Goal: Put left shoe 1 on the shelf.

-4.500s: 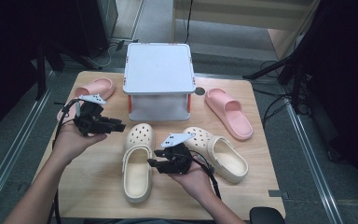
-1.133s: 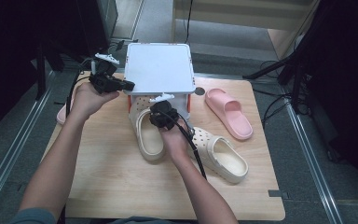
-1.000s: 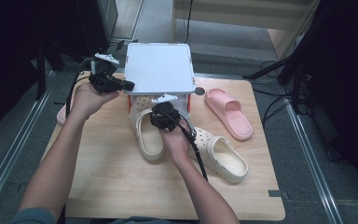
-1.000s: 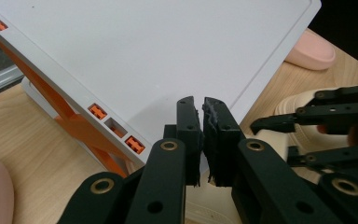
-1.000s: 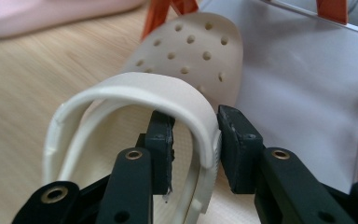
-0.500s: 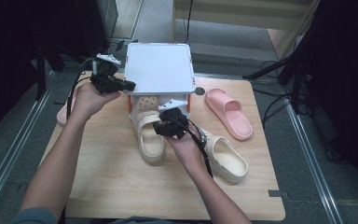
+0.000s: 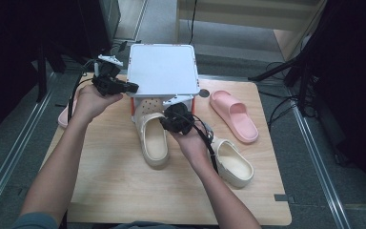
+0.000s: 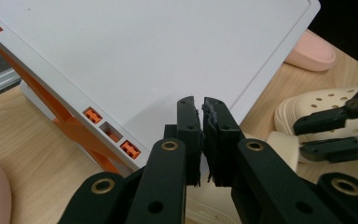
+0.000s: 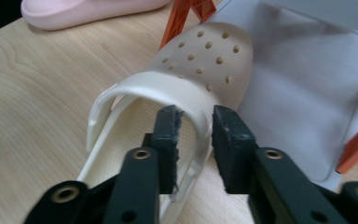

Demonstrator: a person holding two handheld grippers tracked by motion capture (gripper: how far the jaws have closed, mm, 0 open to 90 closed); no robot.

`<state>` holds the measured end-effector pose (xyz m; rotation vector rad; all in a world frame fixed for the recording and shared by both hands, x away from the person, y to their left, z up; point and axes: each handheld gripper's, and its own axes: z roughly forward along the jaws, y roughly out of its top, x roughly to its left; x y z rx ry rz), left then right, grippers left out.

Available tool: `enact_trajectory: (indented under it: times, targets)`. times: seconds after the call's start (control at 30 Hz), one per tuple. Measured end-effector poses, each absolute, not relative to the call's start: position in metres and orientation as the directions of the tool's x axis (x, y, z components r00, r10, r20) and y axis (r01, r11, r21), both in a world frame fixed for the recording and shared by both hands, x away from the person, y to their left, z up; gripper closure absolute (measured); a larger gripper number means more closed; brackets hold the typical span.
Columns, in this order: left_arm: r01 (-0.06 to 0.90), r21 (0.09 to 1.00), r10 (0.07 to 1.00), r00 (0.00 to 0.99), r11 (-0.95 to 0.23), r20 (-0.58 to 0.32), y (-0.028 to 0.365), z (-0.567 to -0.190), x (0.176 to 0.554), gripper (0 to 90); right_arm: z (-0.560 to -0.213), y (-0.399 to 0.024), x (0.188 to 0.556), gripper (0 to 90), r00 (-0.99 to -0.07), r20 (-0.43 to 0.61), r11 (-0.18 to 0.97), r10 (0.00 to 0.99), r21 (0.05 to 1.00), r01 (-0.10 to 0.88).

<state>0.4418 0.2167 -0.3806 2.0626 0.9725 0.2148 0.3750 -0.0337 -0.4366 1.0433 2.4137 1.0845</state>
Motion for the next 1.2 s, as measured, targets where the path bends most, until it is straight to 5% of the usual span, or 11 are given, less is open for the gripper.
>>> enact_trajectory:
  times: [0.27,0.73,1.2]
  targets:
    - [0.562,0.746,0.702,0.688,-0.357,-0.183,0.218,-0.381,0.442,85.3,-0.436,-0.04,0.367,86.1,-0.71,0.092,0.407,0.698,0.765,0.499]
    - [0.559,0.755,0.714,0.678,-0.344,-0.176,0.217,-0.383,0.441,88.8,-0.483,-0.061,0.266,90.0,-0.811,0.166,0.524,0.561,0.687,0.503]
    - [0.56,0.753,0.713,0.678,-0.344,-0.178,0.218,-0.383,0.441,89.6,-0.509,-0.035,0.283,90.0,-0.811,0.146,0.562,0.566,0.651,0.51]
